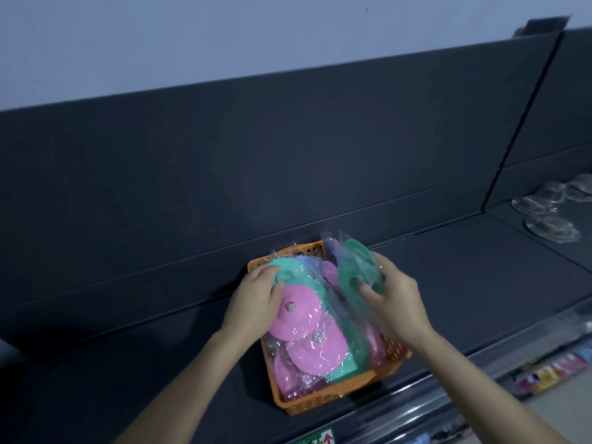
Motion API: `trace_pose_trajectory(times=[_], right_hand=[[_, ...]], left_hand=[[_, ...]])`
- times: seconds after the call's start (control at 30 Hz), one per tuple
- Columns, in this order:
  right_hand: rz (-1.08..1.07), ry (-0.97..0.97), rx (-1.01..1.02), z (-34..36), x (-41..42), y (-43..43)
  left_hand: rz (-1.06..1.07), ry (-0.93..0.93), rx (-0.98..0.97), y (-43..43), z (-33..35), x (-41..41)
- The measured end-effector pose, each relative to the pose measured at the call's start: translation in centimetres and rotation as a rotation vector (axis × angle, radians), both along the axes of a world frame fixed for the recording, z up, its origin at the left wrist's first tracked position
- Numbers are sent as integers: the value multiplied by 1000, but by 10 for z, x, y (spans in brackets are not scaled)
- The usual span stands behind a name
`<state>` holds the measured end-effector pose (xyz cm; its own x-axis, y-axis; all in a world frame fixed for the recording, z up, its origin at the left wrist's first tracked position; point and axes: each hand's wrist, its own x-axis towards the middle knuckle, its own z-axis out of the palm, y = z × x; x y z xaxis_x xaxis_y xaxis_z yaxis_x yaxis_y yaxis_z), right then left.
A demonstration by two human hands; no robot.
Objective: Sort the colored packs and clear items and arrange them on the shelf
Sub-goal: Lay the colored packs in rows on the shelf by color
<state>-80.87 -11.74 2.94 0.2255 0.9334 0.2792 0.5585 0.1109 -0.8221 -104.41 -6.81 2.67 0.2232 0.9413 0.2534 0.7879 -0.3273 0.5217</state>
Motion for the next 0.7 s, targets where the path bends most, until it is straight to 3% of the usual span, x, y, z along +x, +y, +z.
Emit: trace_pose_trajectory(times=[0.23,0.33,0.47,0.6,0.7], right_hand=[[-76,191,113,18,-14,-1],[-94,278,101,14,-15,-1],[-98,342,88,10,-18,-2],[-96,379,105,10,-19,0],[-99,426,133,13,-19,2]], left_hand=[[71,78,-221,37,9,7],[128,-22,-244,45,15,9],[106,-292,-403,47,16,5],[31,-337,-300,46,20,4],[53,-479,-216,49,29,8]])
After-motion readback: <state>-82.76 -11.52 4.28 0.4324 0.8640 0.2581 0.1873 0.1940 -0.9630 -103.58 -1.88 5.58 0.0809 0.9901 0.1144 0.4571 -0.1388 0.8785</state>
